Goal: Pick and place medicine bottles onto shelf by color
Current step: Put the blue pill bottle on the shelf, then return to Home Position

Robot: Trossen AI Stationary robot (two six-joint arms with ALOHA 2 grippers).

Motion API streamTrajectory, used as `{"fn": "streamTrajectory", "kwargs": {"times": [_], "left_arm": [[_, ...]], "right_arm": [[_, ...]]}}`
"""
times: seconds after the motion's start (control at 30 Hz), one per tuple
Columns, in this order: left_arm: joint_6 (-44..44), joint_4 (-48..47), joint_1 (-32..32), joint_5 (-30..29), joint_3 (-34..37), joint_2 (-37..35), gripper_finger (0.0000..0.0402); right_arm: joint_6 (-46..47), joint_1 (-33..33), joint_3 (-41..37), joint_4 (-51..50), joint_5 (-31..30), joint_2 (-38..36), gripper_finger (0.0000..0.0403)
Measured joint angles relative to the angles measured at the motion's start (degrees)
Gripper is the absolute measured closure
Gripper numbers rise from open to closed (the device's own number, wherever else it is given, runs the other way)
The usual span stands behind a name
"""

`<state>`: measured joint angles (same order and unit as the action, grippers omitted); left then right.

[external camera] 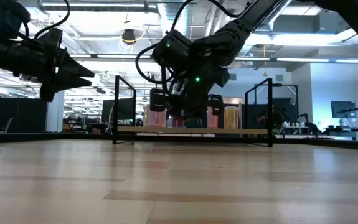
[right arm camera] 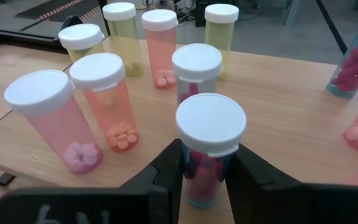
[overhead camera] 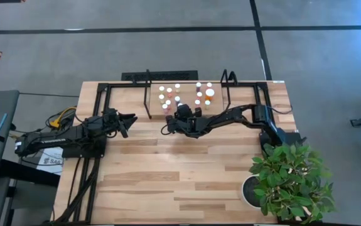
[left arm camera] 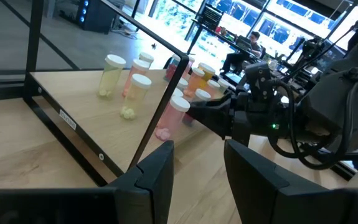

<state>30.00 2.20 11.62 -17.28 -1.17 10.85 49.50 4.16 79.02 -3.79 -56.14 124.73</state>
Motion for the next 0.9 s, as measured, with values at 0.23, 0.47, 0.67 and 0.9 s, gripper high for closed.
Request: {"fn": "streamTrajectory", "kwargs": {"times": [0.23, 0.47, 0.67, 0.9], "left_arm": [[0.0, 0.0, 0.0, 0.0, 0.0, 0.0, 0.0274], [0.0, 0.0, 0.0, 0.0, 0.0, 0.0, 0.0274], [0.0, 0.0, 0.0, 0.0, 0.0, 0.0, 0.0274], [0.0, 0.0, 0.0, 0.0, 0.0, 0.0, 0.0274]], "right_arm": [[-0.3, 0.0, 0.0, -0.6, -0.4, 0.0, 0.0268], [-0.3, 0.0, -0.2, -1.6, 0.2, 0.3, 0.0243], [-0.3, -0.4, -0.2, -1.9, -0.6, 0.3, 0.0226], [-0.4, -1.5, -0.2, -1.7, -2.6, 0.3, 0.0190]]}}
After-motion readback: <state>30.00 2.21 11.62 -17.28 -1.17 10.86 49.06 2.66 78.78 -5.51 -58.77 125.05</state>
